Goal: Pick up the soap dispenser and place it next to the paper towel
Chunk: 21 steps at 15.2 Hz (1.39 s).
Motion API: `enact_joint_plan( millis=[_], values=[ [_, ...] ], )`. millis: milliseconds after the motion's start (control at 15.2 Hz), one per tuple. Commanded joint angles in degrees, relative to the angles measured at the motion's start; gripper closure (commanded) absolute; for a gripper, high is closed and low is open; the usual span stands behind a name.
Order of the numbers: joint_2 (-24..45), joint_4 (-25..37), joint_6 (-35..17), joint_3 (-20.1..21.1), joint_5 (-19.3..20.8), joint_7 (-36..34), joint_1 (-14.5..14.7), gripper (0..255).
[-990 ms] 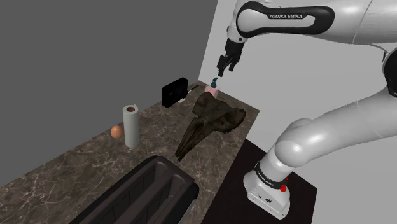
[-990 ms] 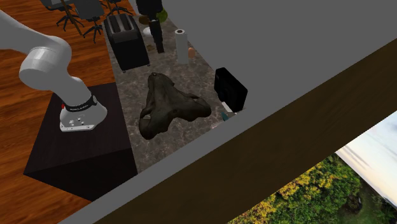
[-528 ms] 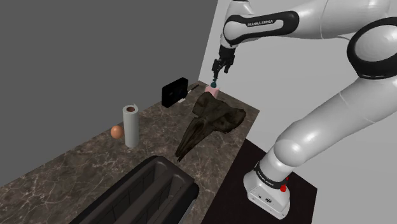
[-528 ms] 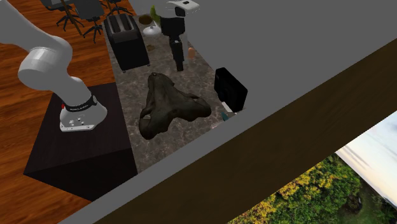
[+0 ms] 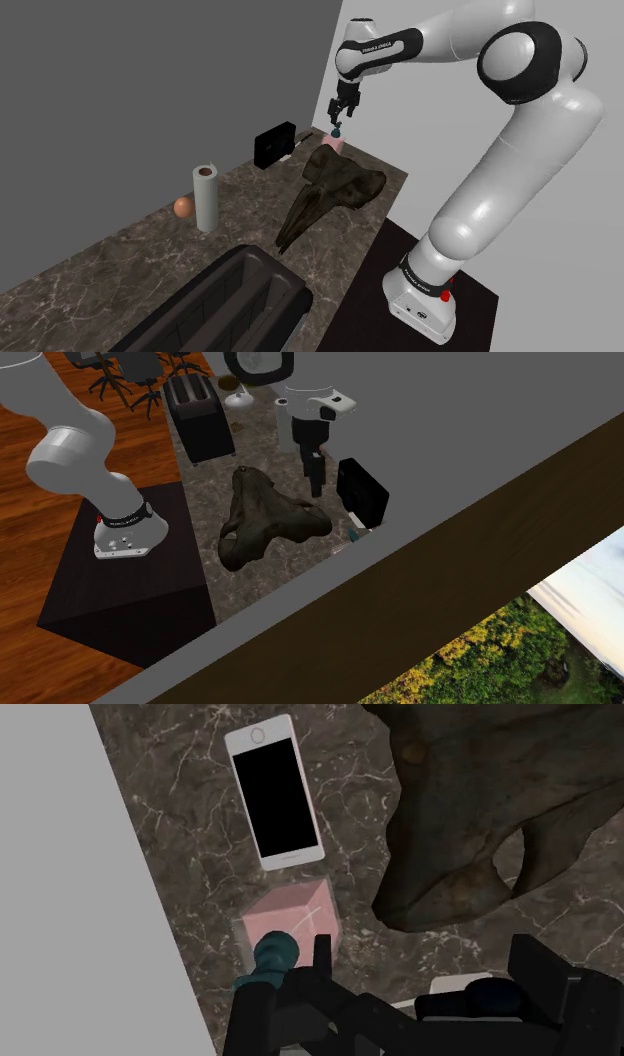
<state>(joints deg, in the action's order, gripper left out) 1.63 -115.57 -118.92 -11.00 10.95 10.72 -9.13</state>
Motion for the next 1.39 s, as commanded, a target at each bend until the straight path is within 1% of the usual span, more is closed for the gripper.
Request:
enact_joint_plan(
  millis=[0, 330, 594, 660, 1122, 1320],
  values=[
    [4.24, 3.36, -0.81, -0.72, -0.33, 0.93, -0.79, 0],
    [14.80, 12.73, -1.73, -1.93, -1.62, 3.05, -3.03, 0],
    [23.62, 21.83, -1.23, -2.47, -2.88, 4.66, -5.23, 0],
    [24.80, 23.15, -1.08, -2.51, -3.05, 4.85, -5.55, 0],
    [27.22, 21.35, -5.36, -2.50, -3.29, 4.97, -6.32, 0],
    [27.43, 21.23, -5.70, -2.50, -3.31, 4.98, -6.39, 0]
  ],
)
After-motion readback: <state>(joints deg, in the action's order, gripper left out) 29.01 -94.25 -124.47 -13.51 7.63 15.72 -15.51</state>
